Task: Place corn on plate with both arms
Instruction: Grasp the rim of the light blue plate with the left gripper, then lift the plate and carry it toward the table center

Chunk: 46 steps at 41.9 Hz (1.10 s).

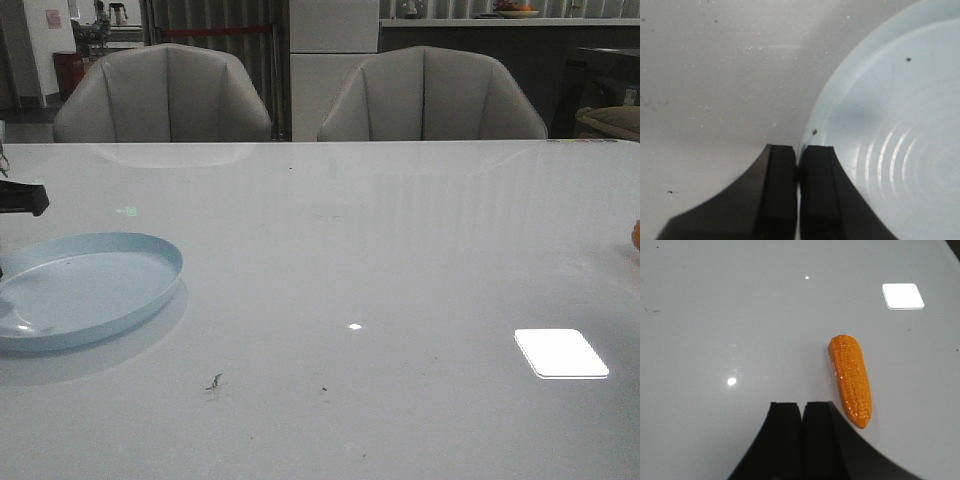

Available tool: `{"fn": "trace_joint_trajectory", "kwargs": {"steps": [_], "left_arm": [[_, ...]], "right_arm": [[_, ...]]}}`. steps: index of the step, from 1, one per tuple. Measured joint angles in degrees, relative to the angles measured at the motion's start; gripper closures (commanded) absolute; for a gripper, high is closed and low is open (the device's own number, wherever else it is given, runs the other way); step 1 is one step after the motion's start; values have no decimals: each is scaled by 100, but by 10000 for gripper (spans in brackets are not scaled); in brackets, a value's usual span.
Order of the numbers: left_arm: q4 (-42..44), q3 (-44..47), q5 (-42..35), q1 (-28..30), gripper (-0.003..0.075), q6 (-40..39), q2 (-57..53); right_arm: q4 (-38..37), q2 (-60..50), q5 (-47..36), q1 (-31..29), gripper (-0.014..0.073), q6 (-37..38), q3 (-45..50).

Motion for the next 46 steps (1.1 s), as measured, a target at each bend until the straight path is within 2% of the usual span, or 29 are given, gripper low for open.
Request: {"fn": "trace_joint_trajectory", "kwargs": {"steps": [6, 18, 26, 34, 39, 46], "left_arm": [[0, -362, 274, 0, 629, 0, 23], [-53, -1684, 1178, 0, 629, 0, 46], [-634, -2441, 1577, 0, 629, 0, 46], [-1390, -2800, 1745, -42, 629, 0, 46], [-1490, -2809, 1877, -237, 629, 0, 46], [-1534, -2809, 2002, -827, 629, 0, 46]], "right_arm": [[0, 0, 0, 0, 524, 0, 0], [0, 0, 0, 0, 524, 0, 0], [0, 0, 0, 0, 524, 0, 0], [0, 0, 0, 0, 524, 0, 0], [0, 0, 0, 0, 524, 0, 0], [0, 0, 0, 0, 524, 0, 0]]}}
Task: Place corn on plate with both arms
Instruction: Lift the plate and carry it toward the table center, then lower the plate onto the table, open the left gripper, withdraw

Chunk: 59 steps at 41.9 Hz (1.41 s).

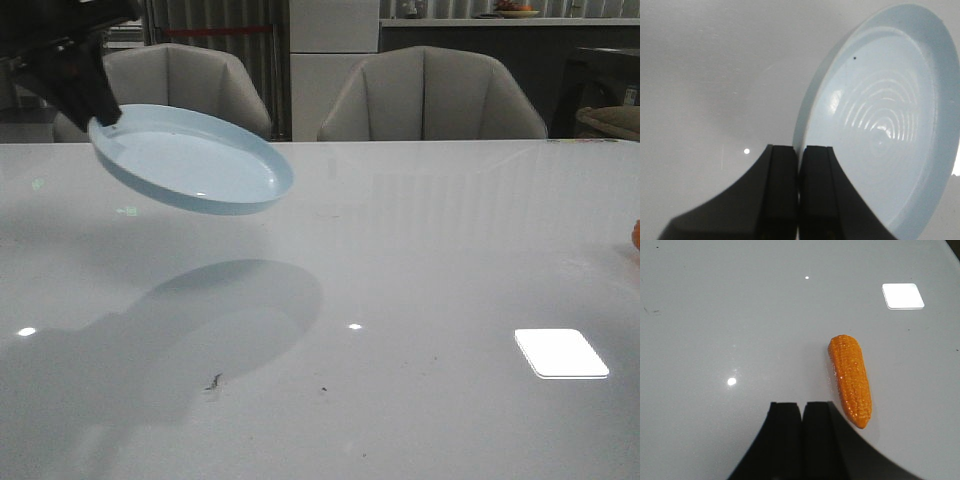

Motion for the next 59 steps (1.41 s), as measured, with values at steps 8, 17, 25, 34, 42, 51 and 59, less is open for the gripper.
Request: {"fn": "trace_joint_trajectory", "kwargs": {"steps": [8, 17, 25, 34, 42, 51, 59], "left_arm": [[-35, -10, -166, -753, 629, 0, 39], [37, -44, -176, -1258, 629, -64, 463], [244, -44, -13, -1424, 629, -264, 1005], [264, -44, -13, -1482, 629, -295, 1308], [297, -44, -13, -1487, 573, -304, 1425], [407, -56, -84, -1487, 461, -213, 1437], [543, -94, -128, -1487, 440, -96, 1437]], "right_arm": [[0, 0, 0, 0, 524, 0, 0], [0, 0, 0, 0, 524, 0, 0], [0, 0, 0, 0, 524, 0, 0], [0, 0, 0, 0, 524, 0, 0], [0, 0, 0, 0, 524, 0, 0], [4, 0, 0, 0, 524, 0, 0], [4, 0, 0, 0, 524, 0, 0]]}}
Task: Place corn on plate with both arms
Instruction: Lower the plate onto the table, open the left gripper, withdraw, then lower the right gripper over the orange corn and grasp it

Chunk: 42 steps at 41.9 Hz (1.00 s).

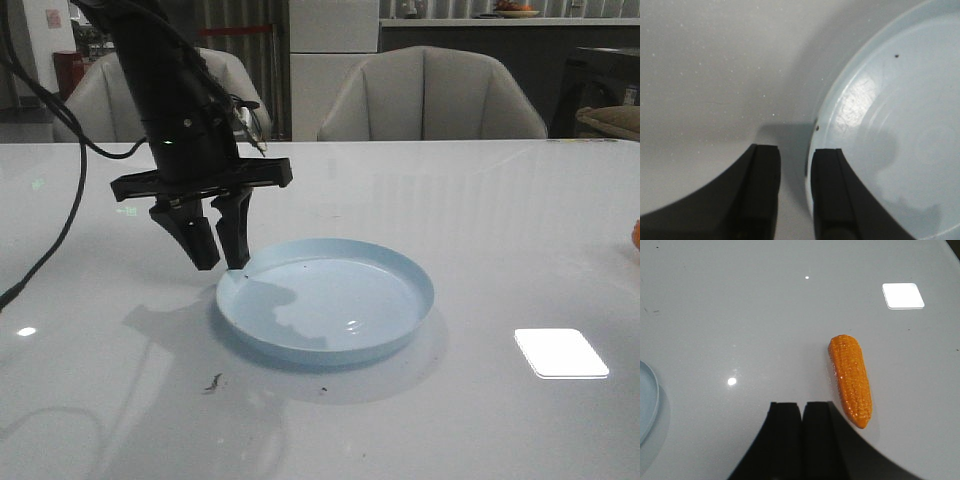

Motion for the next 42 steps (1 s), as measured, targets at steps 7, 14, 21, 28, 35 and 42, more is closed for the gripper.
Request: {"fn": "trace_joint_trajectory", "kwargs": {"steps": [7, 14, 21, 28, 35, 42], "left_arm": [[153, -550, 48, 0, 440, 123, 12], [1082, -1561, 437, 0, 440, 149, -74], [2104, -2330, 547, 0, 440, 21, -531], [2847, -2471, 666, 0, 440, -72, -1528], [3420, -2282, 554, 114, 440, -178, -2688], [3420, -983, -14, 722, 440, -354, -3716]], "right_arm": [[0, 0, 0, 0, 524, 0, 0], [0, 0, 0, 0, 524, 0, 0], [0, 0, 0, 0, 524, 0, 0], [0, 0, 0, 0, 524, 0, 0], [0, 0, 23, 0, 524, 0, 0], [0, 0, 209, 0, 501, 0, 0]]}}
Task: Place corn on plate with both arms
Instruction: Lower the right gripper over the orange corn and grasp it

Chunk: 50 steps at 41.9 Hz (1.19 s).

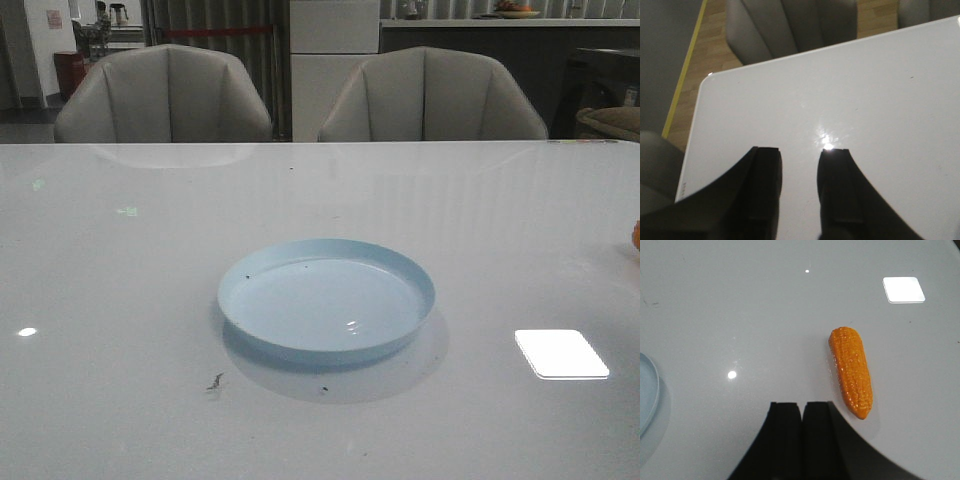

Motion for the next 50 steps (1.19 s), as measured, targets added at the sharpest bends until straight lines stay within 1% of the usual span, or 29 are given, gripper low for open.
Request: {"fn": "trace_joint_trajectory", "kwargs": {"steps": [1, 3, 7, 12, 17, 22, 24, 26, 31, 33, 35, 37, 40, 45, 48, 50], "left_arm": [[0, 428, -144, 107, 440, -13, -181], [-23, 991, -409, 269, 440, -26, -514], [-291, 2368, -1211, 598, 440, -25, -1247], [-659, 4016, -2156, 764, 440, -27, -2179], [-891, 5323, -2838, 788, 440, -37, -2980], [-1210, 6298, -3154, 788, 440, -37, -3594], [-1340, 6538, -3192, 788, 440, -47, -3753], [-1432, 6749, -3232, 788, 440, -47, -3883], [-1592, 6974, -3282, 788, 441, -55, -4120], [-1605, 6988, -3310, 788, 441, -60, -4150], [-1605, 7001, -3352, 788, 441, -60, -4165], [-1616, 7012, -3364, 788, 441, -60, -4174], [-1627, 7012, -3372, 788, 441, -60, -4174], [-1638, 7016, -3377, 788, 441, -60, -4174], [-1638, 7025, -3377, 788, 441, -60, -4174], [-1638, 7025, -3377, 788, 441, -60, -4174]], "right_arm": [[0, 0, 28, 0, 496, 0, 0], [0, 0, 88, 0, 492, 0, 0], [0, 0, 133, 0, 492, 0, 0], [0, 0, 133, 0, 492, 0, 0], [0, 0, 133, 0, 492, 0, 0], [0, 0, 133, 0, 480, 0, 0], [-13, 0, 133, 0, 450, 0, 0], [-66, 0, 133, 0, 393, 0, 0], [-165, 0, -80, 0, 192, 0, 0], [-206, 0, -312, 0, 144, 0, 0], [-206, 0, -454, 0, 141, 0, -33], [-206, 22, -493, 0, 155, 0, -138], [-206, 156, -322, -12, 184, 0, -427], [-206, 657, 718, -191, 195, 0, -1253], [-206, 1119, 1359, -343, 195, 0, -1887], [-270, 1474, 1642, -433, 195, 0, -2350]]}}
